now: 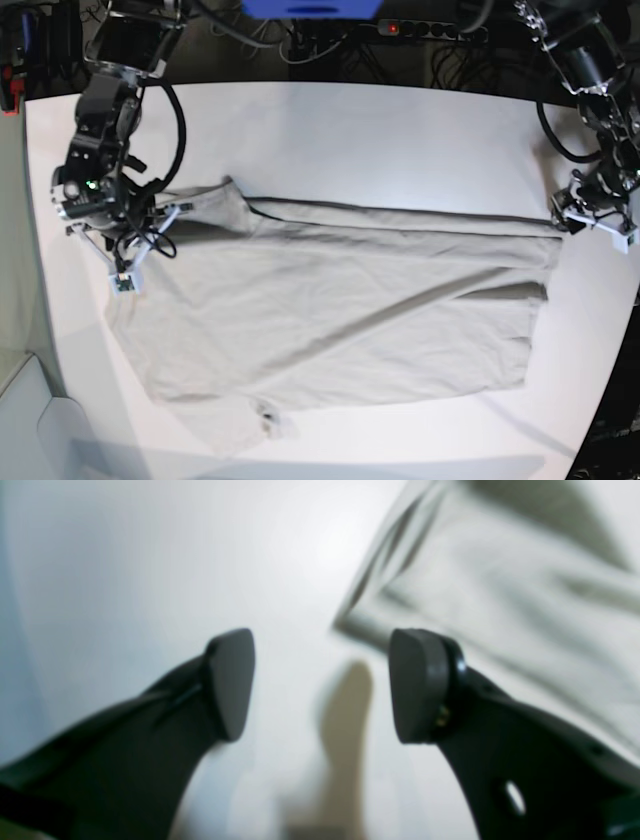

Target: Layout the t-shirt on the table in an organized manner, then fold the t-shirt properly

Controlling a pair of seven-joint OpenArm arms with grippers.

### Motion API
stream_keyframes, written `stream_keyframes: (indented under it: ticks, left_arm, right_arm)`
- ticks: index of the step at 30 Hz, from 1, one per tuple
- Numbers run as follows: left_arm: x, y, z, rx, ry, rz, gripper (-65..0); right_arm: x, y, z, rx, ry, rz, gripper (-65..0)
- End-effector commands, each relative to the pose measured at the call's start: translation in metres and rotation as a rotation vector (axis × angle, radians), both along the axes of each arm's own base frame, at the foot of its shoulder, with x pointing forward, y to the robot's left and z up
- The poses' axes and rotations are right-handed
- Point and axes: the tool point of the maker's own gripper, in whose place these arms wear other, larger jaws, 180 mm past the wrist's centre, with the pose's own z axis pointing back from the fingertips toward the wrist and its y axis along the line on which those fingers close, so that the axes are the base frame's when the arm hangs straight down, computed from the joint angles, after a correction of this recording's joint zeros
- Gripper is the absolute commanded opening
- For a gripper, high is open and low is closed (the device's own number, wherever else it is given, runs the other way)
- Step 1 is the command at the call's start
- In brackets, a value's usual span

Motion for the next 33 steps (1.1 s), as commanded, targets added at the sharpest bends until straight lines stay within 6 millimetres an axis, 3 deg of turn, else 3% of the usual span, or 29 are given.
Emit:
stream_keyframes:
  ticks: [1, 3, 9, 12, 23, 30, 33]
  left_arm:
    - [0.011, 0.005, 0.022, 0.039, -0.068, -0.032, -23.5]
    - [0.006, 0.000, 0.028, 0.070, -0.083, -0.090, -23.5]
    - [0.000, -0.003, 0.034, 0.110, -0.089, -0.132, -23.5]
    - [0.002, -0.004, 0.035, 0.111, -0.091, -0.136, -23.5]
    - [0.022, -0.001, 0.053, 0.124, -0.143, -0.141, -23.5]
    - [0.023, 0.000, 0.038, 0.092, -0.137, -0.121, -23.5]
    - [0.027, -0.008, 0.033, 0.097, -0.146, -0.145, -23.4]
  right_arm:
    - [0.010, -0.002, 0.014, -0.007, -0.053, 0.007, -65.0]
    - [0.010, -0.002, 0.013, -0.008, -0.051, 0.005, -61.9]
    - [0.010, -0.002, 0.015, -0.009, -0.055, 0.005, -40.3]
    - [0.010, -0.002, 0.015, -0.010, -0.057, 0.005, -34.3]
    - [0.007, -0.014, 0.016, -0.035, -0.053, -0.006, -34.0]
    - [-0.003, -0.018, 0.038, -0.082, -0.113, -0.001, -34.0]
    - [-0.008, -0.018, 0.037, -0.086, -0.108, 0.000, -34.0]
